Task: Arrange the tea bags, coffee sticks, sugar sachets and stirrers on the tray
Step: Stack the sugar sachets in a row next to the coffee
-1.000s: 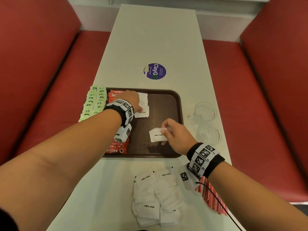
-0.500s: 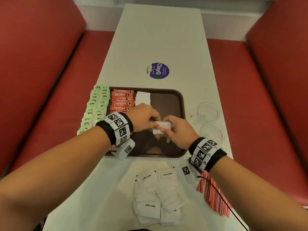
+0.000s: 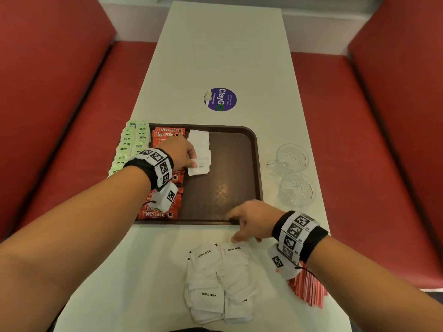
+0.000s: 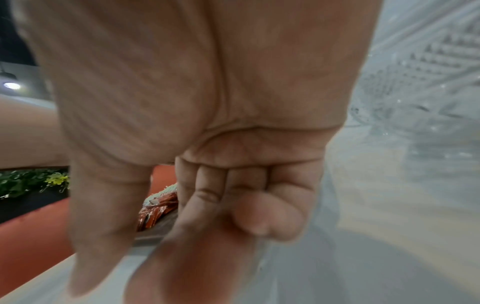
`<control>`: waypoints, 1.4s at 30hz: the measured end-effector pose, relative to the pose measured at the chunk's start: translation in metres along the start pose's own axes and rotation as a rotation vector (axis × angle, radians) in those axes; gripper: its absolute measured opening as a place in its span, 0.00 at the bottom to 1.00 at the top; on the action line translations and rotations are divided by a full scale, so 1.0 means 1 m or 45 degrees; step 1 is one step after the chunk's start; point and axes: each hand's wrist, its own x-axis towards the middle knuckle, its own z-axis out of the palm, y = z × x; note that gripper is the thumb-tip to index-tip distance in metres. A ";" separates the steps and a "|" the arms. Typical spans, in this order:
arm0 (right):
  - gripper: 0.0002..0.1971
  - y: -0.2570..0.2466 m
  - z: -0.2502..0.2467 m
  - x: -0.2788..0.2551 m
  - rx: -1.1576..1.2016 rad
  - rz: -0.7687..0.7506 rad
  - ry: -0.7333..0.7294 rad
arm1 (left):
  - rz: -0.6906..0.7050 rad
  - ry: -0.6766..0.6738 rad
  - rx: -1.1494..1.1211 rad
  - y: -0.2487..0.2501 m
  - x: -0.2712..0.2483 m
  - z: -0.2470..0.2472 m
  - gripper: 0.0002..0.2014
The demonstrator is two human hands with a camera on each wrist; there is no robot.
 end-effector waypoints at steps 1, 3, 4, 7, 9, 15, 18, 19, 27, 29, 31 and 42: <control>0.29 0.000 0.002 -0.001 -0.019 -0.006 0.007 | -0.005 -0.029 0.030 0.001 0.003 0.003 0.11; 0.26 -0.002 0.002 -0.003 -0.028 -0.051 0.061 | -0.040 -0.010 0.084 0.002 0.009 0.005 0.12; 0.23 -0.003 0.002 -0.004 -0.010 -0.074 0.091 | -0.066 0.016 0.104 0.002 0.012 0.005 0.13; 0.16 -0.008 0.004 -0.007 -0.012 -0.085 0.098 | -0.117 0.063 0.146 0.001 0.020 0.003 0.18; 0.18 -0.012 0.009 -0.008 -0.199 -0.089 0.023 | -0.141 0.067 0.167 0.000 0.025 0.003 0.22; 0.24 -0.012 0.022 -0.005 -0.426 -0.092 -0.015 | -0.222 0.141 0.253 0.005 0.029 0.006 0.33; 0.22 -0.013 0.024 -0.003 -0.440 -0.076 -0.047 | -0.144 0.197 0.281 0.021 0.030 0.010 0.29; 0.21 -0.014 0.025 -0.002 -0.440 -0.073 -0.058 | -0.101 0.189 0.301 0.028 0.031 0.013 0.28; 0.14 -0.015 0.024 -0.007 -0.380 -0.121 -0.021 | -0.105 0.141 0.338 0.047 0.031 0.030 0.21; 0.13 -0.016 0.024 -0.010 -0.374 -0.136 -0.010 | -0.103 0.131 0.330 0.048 0.029 0.029 0.20; 0.13 -0.016 0.024 -0.013 -0.348 -0.143 0.006 | -0.089 0.136 0.326 0.049 0.024 0.026 0.23; 0.14 -0.013 0.021 -0.039 -0.125 -0.191 0.273 | 0.366 0.001 0.084 0.061 -0.100 0.030 0.08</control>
